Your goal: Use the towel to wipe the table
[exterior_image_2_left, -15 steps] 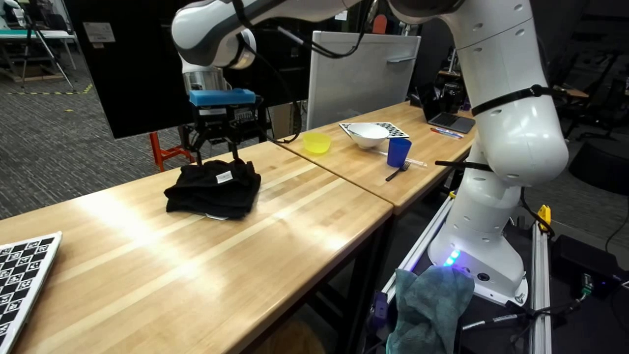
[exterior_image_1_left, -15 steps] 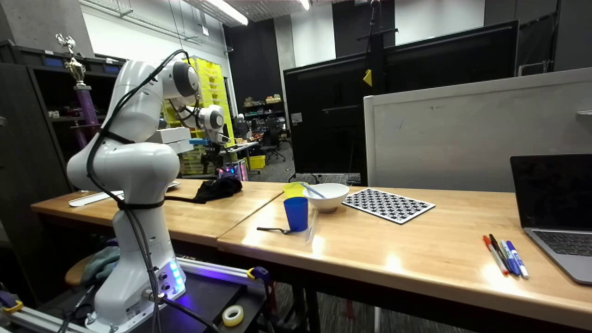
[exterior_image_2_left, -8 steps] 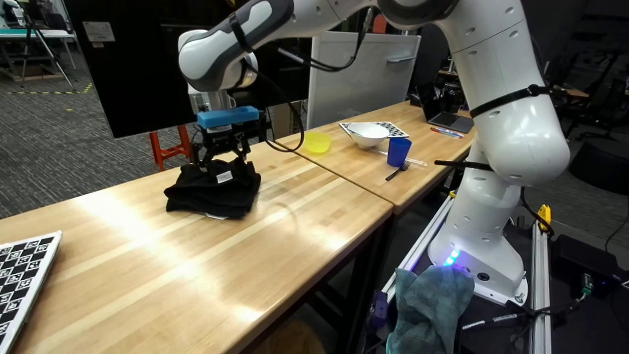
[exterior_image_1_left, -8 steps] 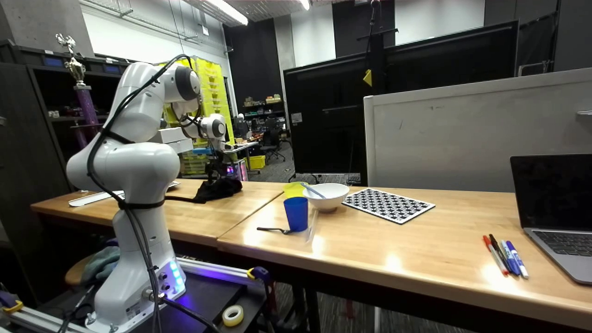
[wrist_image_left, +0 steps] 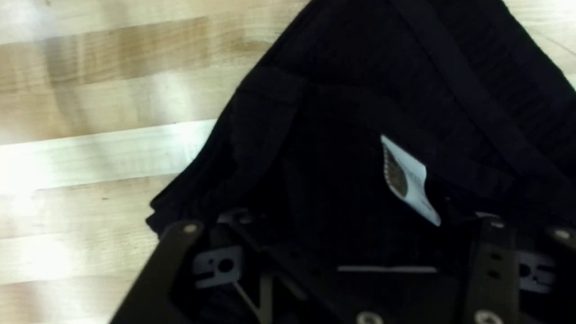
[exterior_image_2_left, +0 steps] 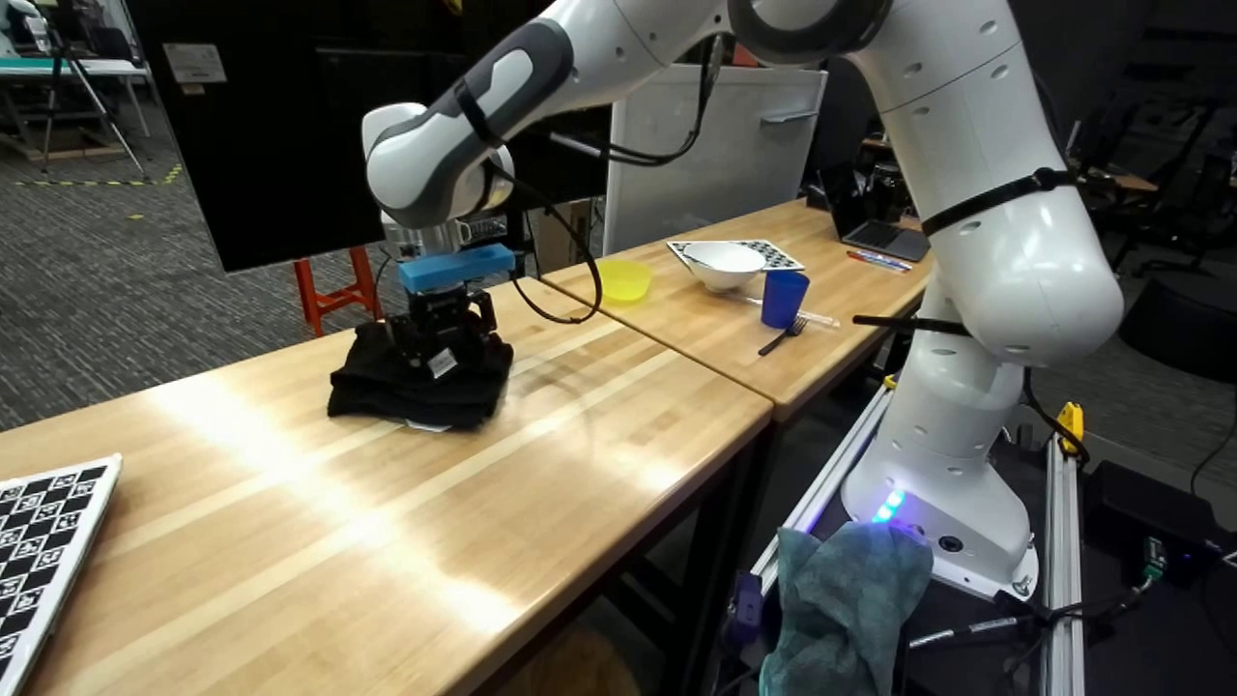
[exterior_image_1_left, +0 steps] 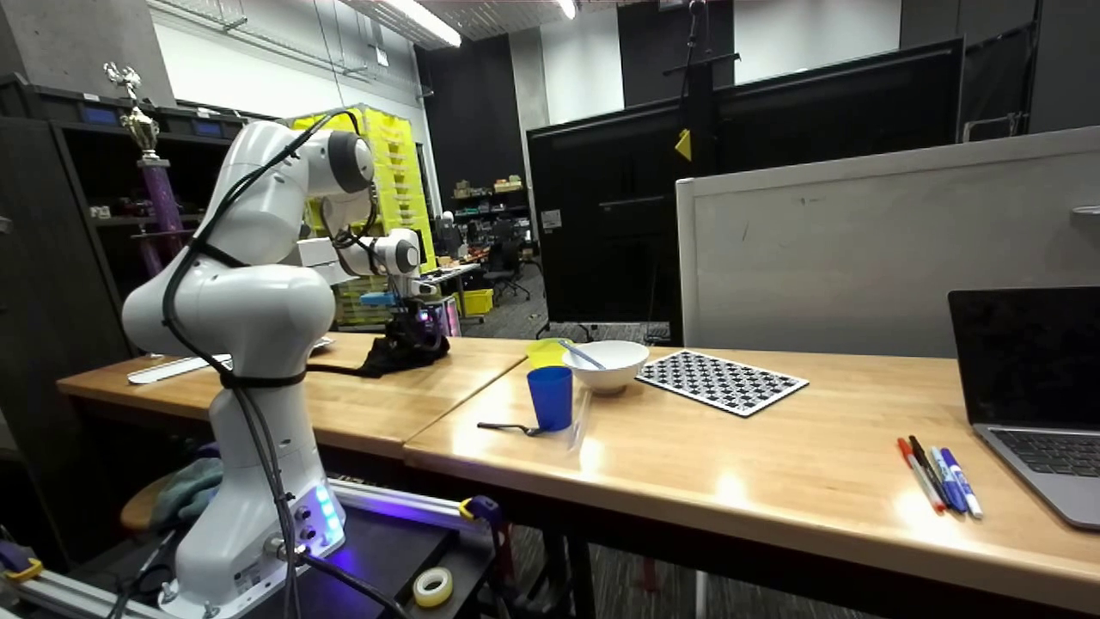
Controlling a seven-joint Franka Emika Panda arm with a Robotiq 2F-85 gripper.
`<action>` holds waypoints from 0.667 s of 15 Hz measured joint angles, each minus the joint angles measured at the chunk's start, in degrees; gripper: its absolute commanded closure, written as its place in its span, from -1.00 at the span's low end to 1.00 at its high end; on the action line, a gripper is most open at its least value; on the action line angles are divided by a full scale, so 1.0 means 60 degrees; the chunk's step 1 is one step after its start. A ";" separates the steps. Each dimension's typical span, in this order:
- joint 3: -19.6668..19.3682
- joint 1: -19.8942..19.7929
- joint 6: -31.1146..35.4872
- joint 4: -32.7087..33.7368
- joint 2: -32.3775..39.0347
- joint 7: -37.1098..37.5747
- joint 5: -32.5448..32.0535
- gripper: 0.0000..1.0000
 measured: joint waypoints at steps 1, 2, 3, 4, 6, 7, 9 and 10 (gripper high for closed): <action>-0.0005 0.0009 0.0064 -0.0003 -0.0013 0.0022 0.0000 0.06; -0.0005 0.0012 0.0107 -0.0004 -0.0036 0.0042 0.0000 0.17; -0.0005 0.0015 0.0136 -0.0005 -0.0060 0.0068 0.0000 0.30; -0.0006 0.0017 0.0151 -0.0004 -0.0085 0.0095 0.0000 0.46; -0.0008 0.0020 0.0168 -0.0005 -0.0140 0.0168 0.0000 0.75; -0.0008 0.0021 0.0178 -0.0005 -0.0168 0.0185 0.0000 0.88; -0.0012 0.0021 0.0209 -0.0005 -0.0200 0.0206 0.0000 0.99; -0.0019 0.0021 0.0231 -0.0006 -0.0207 0.0214 0.0000 0.92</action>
